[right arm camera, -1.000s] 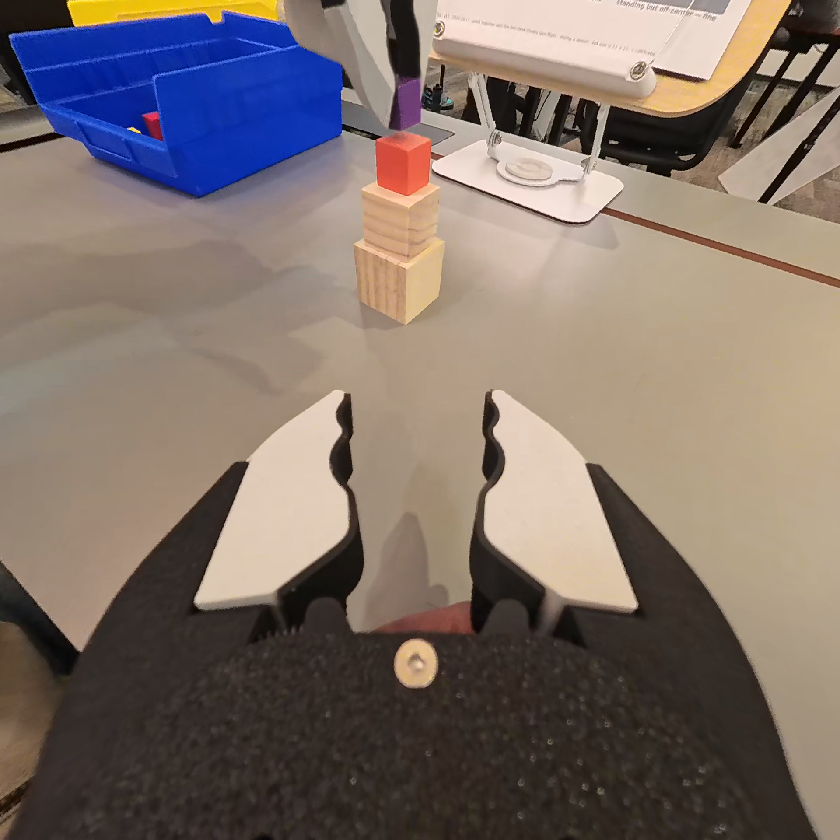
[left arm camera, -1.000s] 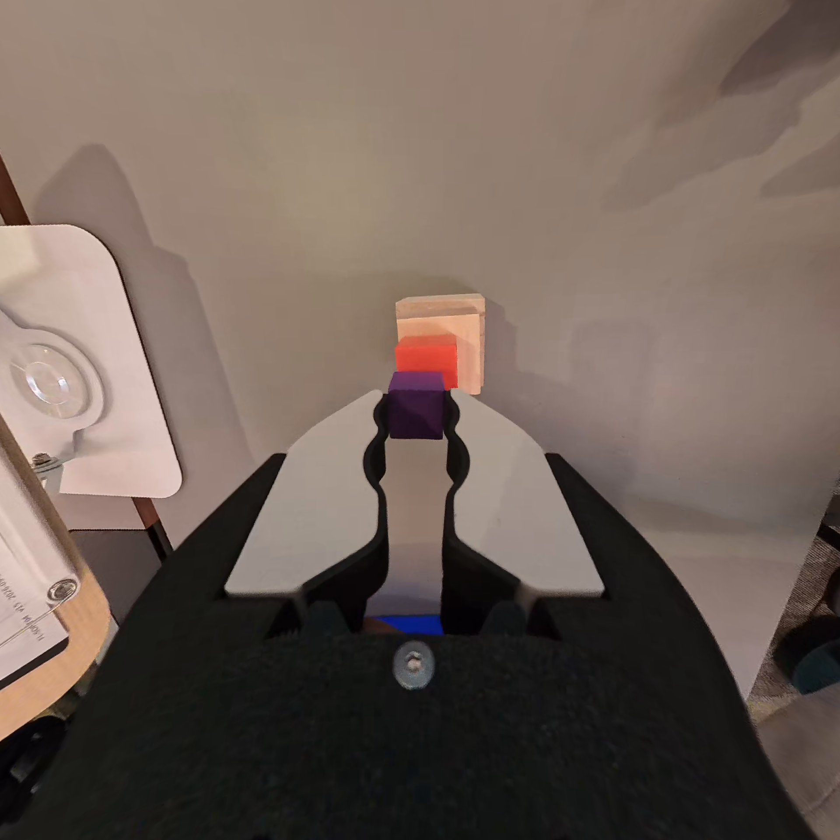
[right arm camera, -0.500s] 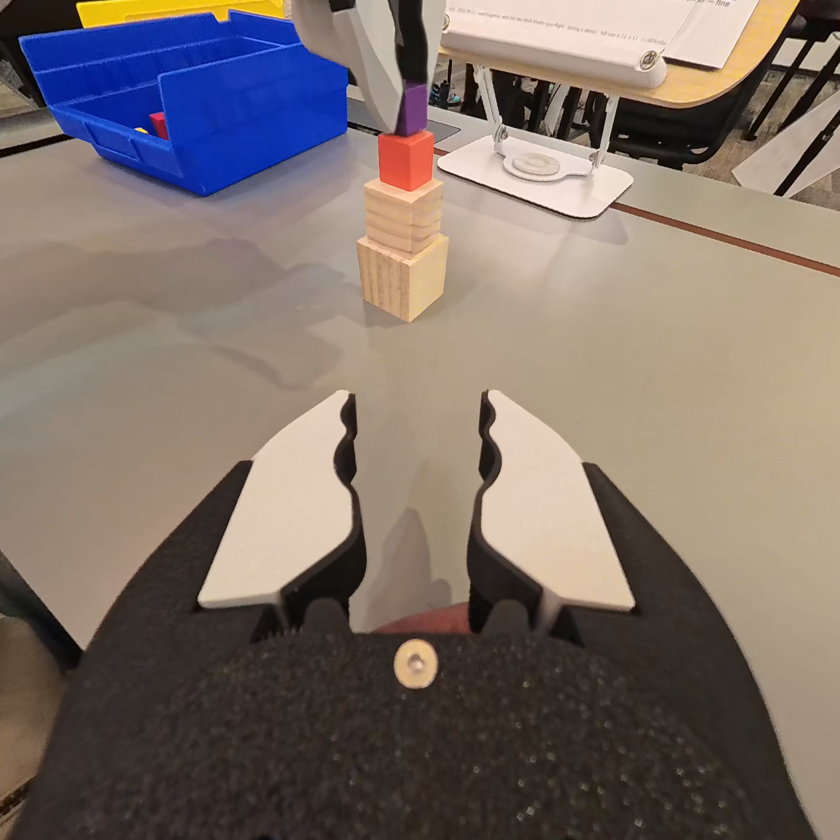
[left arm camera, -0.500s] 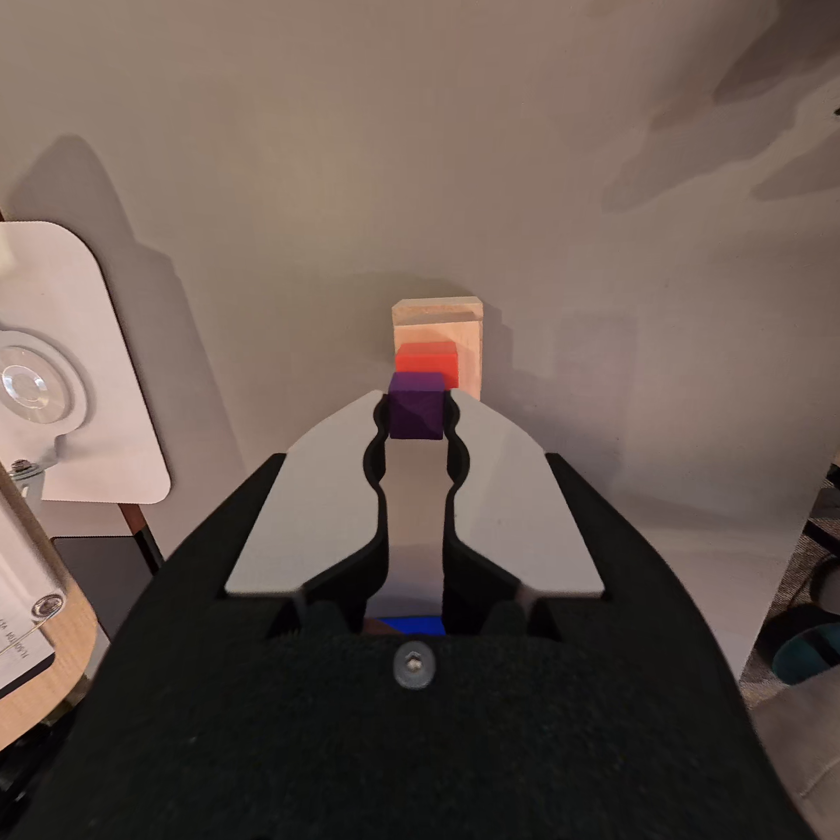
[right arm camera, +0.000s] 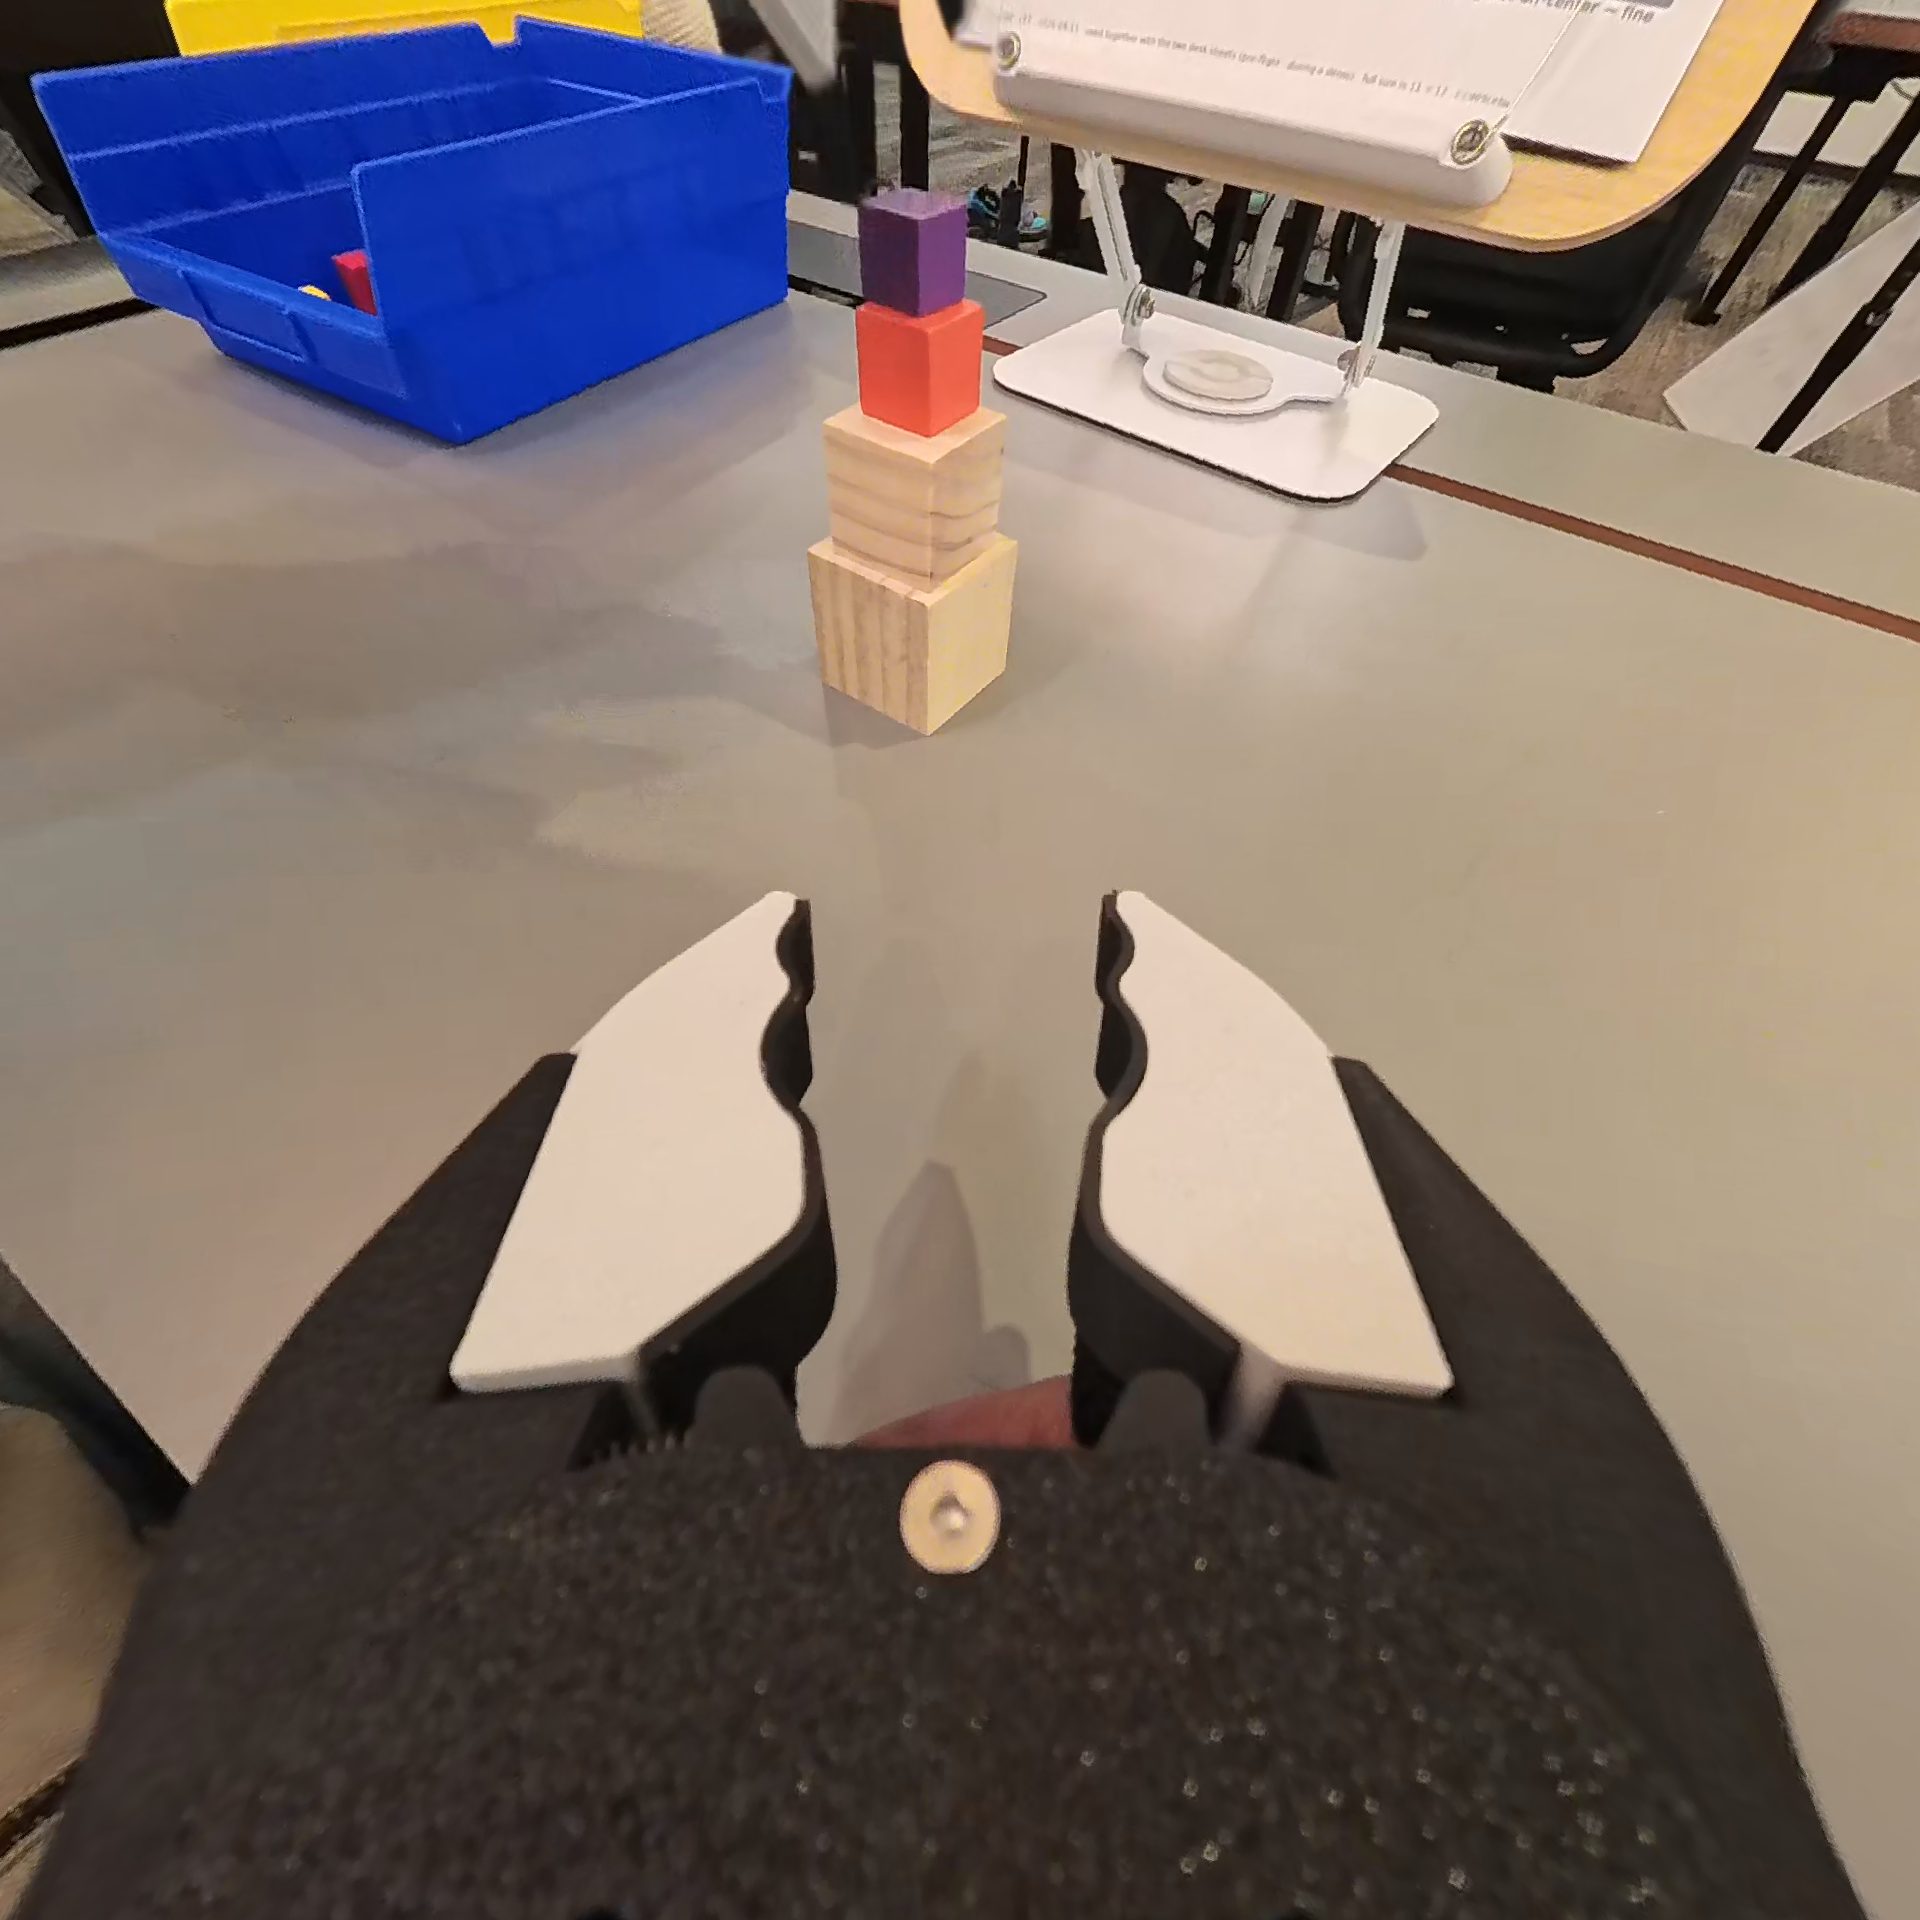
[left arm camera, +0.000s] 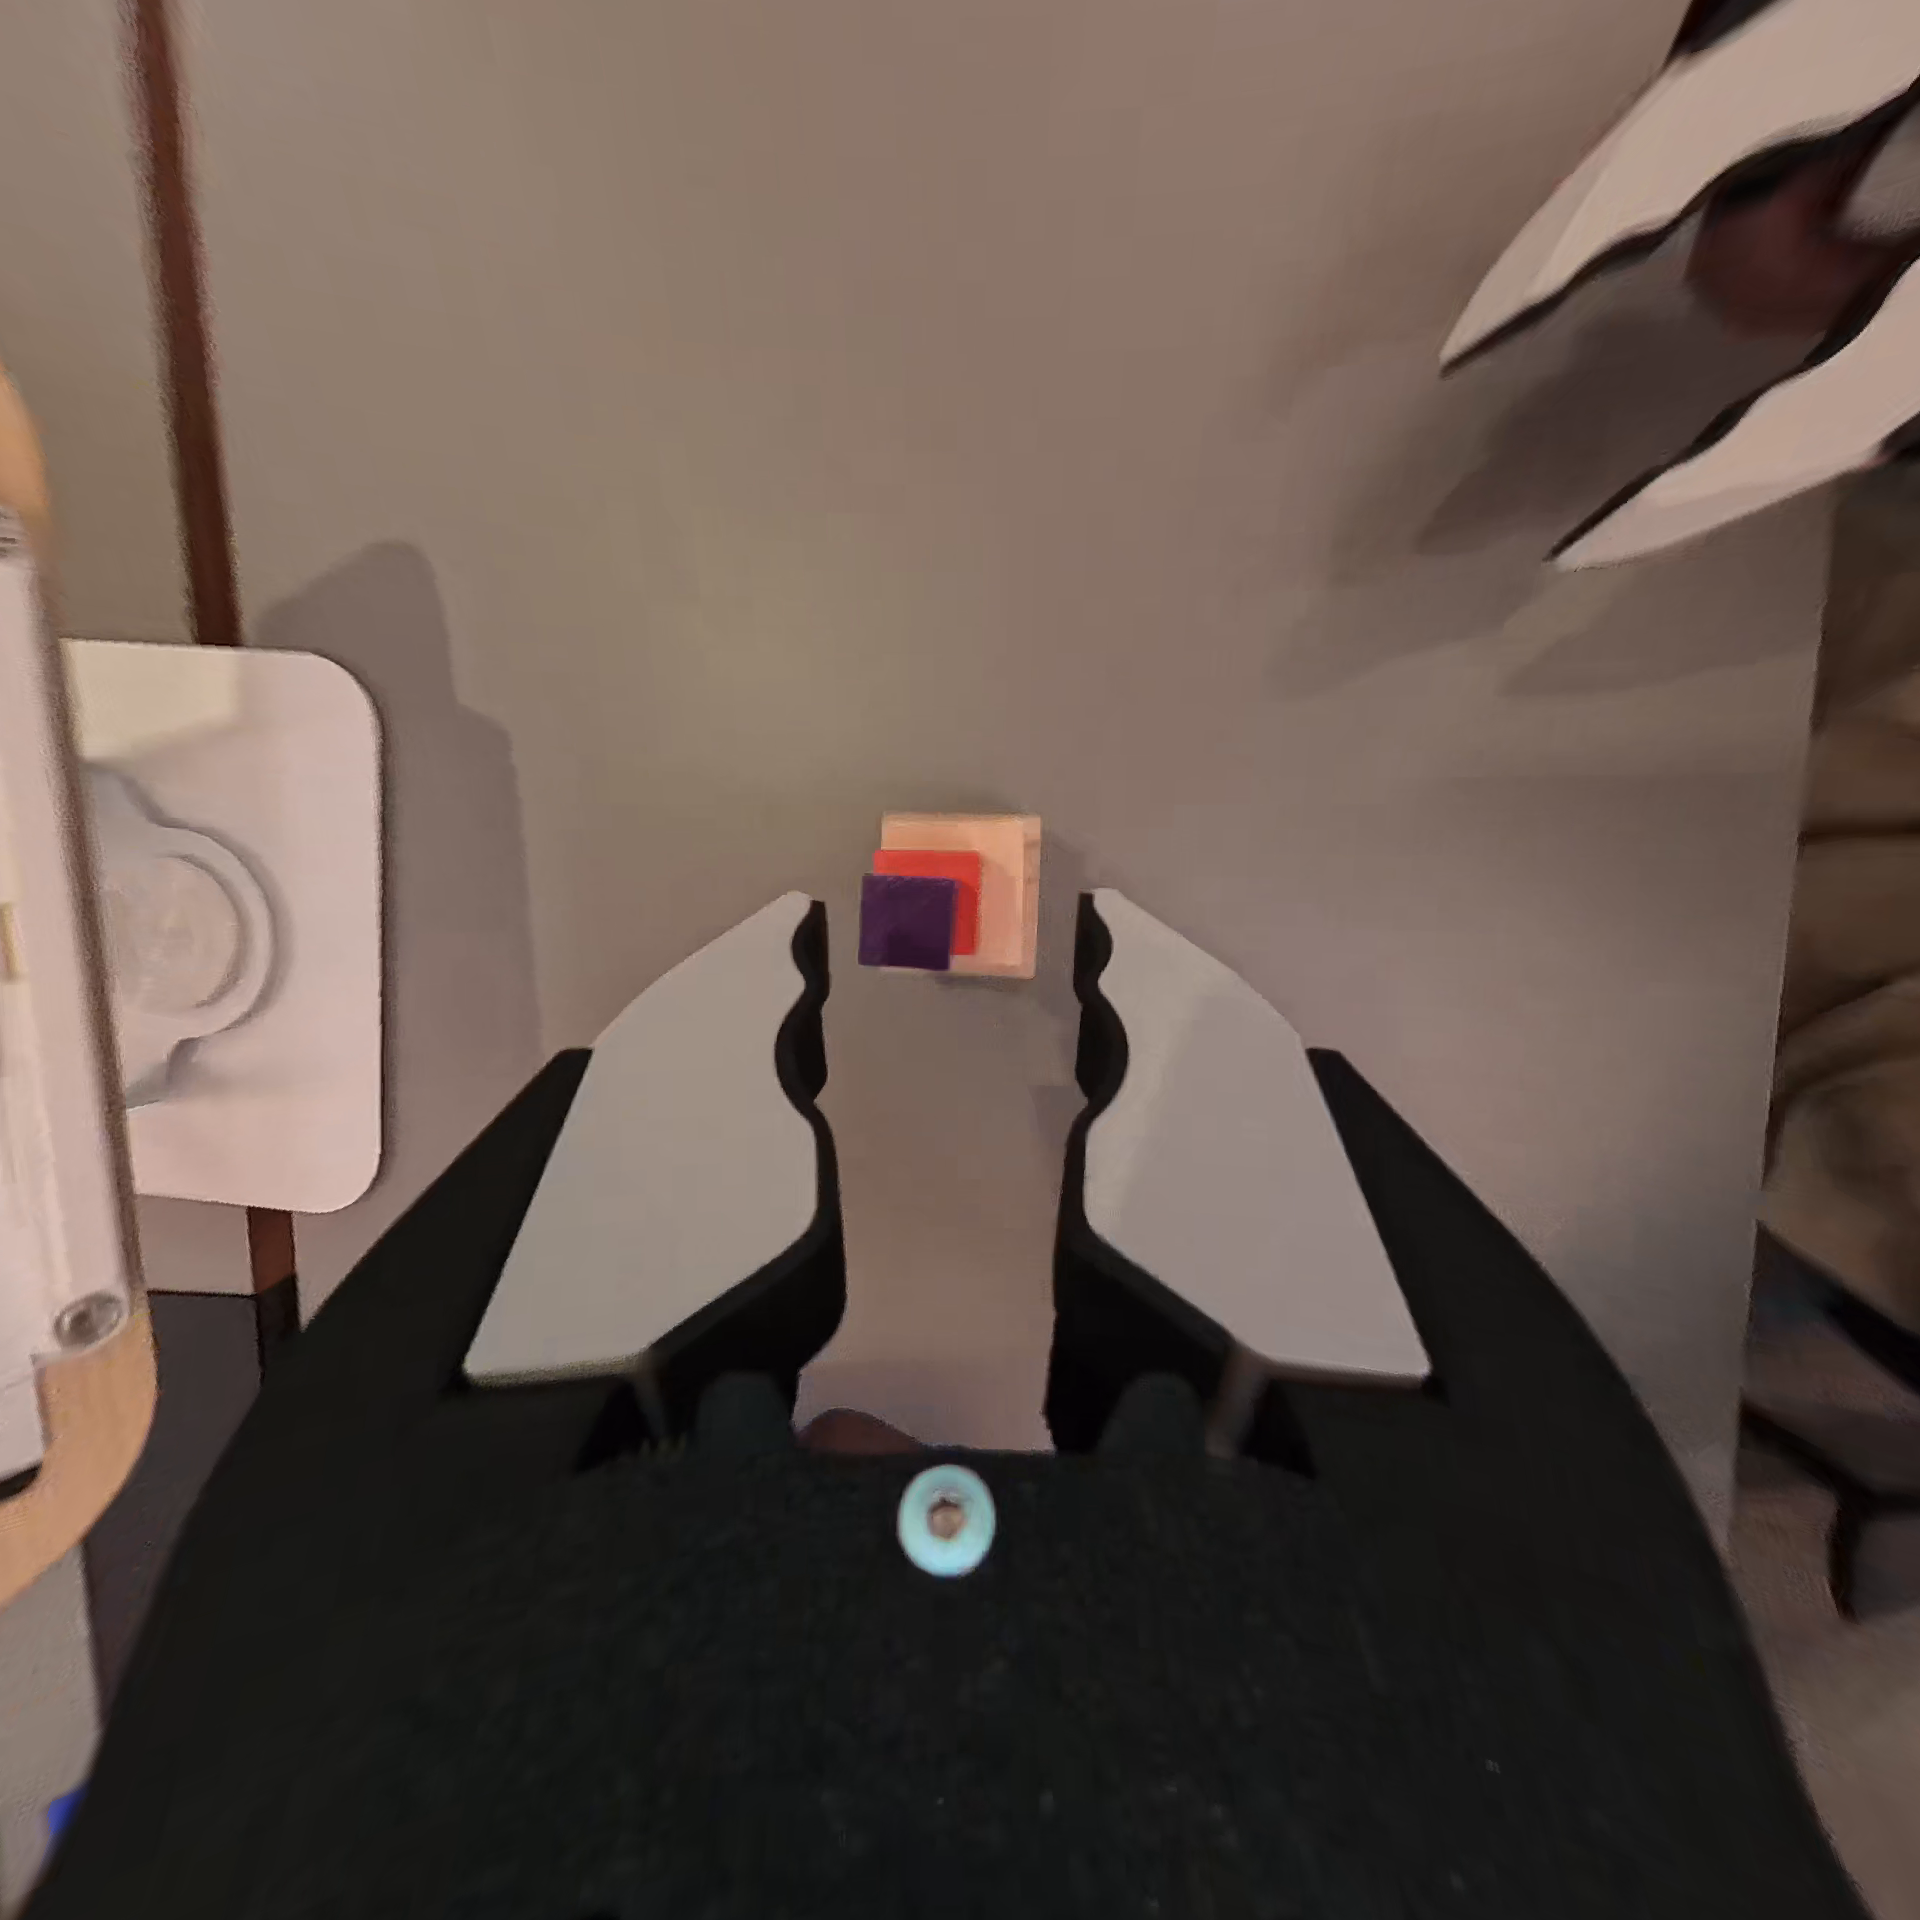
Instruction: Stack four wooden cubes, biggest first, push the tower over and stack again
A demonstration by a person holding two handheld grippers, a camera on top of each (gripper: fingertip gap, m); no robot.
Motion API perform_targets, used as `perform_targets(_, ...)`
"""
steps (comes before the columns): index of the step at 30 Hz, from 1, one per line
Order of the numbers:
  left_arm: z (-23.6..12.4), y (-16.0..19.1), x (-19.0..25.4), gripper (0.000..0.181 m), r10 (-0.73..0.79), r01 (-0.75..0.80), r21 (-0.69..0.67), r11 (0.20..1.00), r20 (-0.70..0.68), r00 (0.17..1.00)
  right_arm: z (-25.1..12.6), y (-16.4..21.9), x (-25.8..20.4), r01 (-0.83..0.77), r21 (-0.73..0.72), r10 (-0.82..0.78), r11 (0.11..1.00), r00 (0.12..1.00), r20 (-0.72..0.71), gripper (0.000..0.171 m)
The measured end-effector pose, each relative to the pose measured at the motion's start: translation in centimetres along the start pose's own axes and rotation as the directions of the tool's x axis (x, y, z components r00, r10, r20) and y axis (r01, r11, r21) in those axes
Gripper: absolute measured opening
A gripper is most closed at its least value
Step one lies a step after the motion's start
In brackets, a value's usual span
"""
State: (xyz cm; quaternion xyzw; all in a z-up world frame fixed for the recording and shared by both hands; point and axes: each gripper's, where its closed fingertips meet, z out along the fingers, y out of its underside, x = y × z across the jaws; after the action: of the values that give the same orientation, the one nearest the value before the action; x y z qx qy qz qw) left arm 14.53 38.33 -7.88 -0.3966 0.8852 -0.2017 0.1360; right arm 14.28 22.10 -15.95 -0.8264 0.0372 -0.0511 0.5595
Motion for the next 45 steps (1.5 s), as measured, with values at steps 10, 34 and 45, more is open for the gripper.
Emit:
perform_targets(10, -3.3, 7.7, 7.4, 0.085, -0.58, 0.244, 0.64, 0.728, 0.386, 0.718, 0.0, -0.1, 0.4, 0.005, -0.009, -0.005, 1.0, 1.0, -0.008, 0.052)
perform_targets(34, -2.2, 16.2, 14.7, 0.047, -0.817, 0.233, 0.808, 0.541, 0.439, 0.373, 1.7, 1.6, -2.8, 0.167, -0.125, -0.158, 0.978, 0.984, 0.076, 0.043)
perform_targets(45, -1.4, 15.6, 14.4, 0.047, -0.801, 0.242, 0.789, 0.564, 0.452, 0.392, 1.8, 2.2, -2.1, 0.156, -0.138, -0.149, 0.978, 0.987, 0.06, 0.041)
